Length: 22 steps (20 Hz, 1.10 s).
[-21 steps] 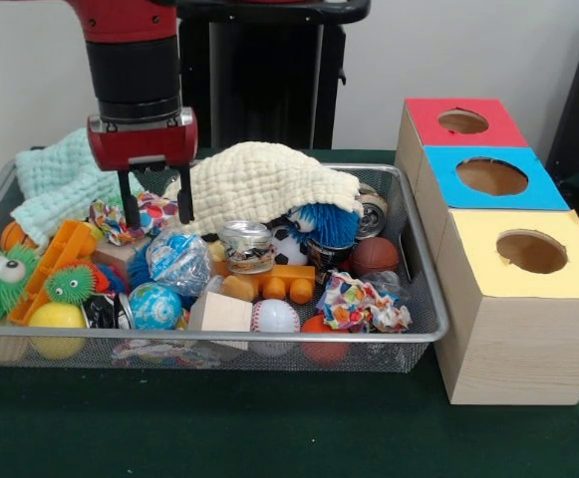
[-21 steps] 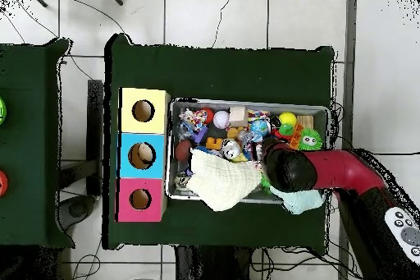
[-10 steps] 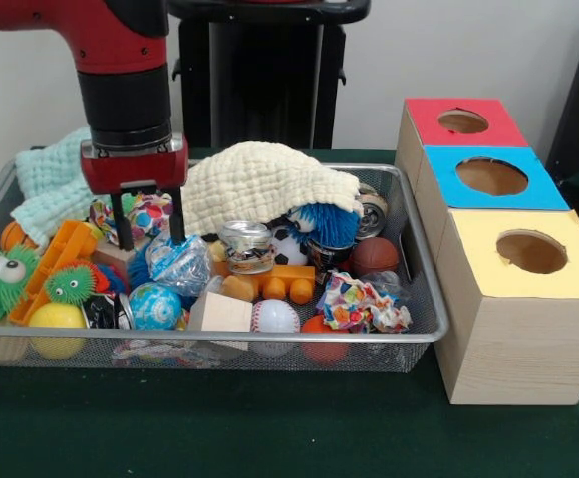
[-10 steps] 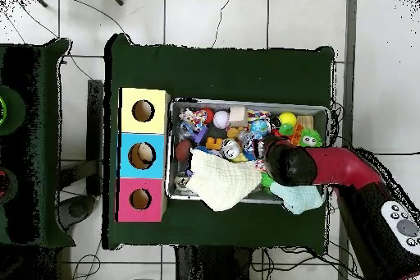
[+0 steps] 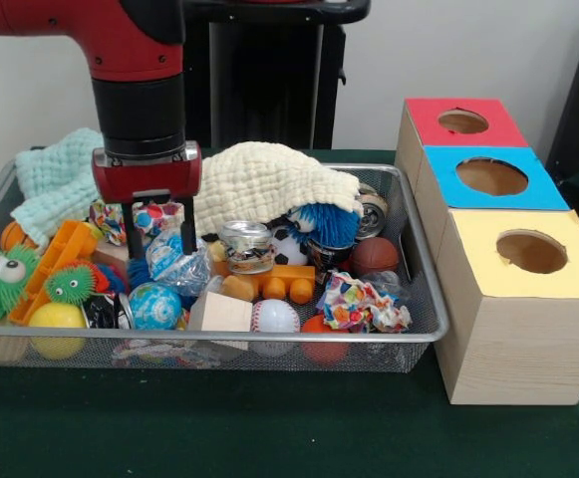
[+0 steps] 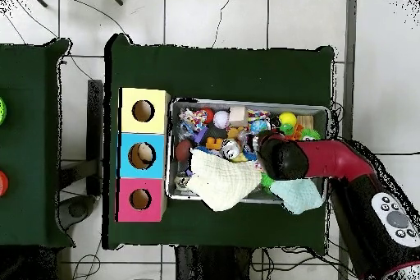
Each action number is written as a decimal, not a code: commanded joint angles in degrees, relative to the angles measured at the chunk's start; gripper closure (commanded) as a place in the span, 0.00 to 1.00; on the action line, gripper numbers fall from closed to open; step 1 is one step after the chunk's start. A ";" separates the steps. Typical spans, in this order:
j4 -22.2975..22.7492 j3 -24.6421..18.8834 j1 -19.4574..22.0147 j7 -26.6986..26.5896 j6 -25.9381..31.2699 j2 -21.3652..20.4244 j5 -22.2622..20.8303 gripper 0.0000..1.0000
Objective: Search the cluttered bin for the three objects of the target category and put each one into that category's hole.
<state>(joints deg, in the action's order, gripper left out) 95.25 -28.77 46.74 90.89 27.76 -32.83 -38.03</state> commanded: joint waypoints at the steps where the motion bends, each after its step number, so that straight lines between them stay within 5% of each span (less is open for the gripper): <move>1: -1.96 2.81 -2.47 1.60 1.79 -1.65 -1.47 0.00; 14: -1.65 3.09 -2.67 -0.30 2.54 -1.31 -0.35 0.00; 22: -1.77 5.02 -4.04 0.59 -0.21 0.39 -3.44 0.00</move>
<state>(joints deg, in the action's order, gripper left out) 95.25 -26.55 43.76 90.89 27.76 -34.56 -38.03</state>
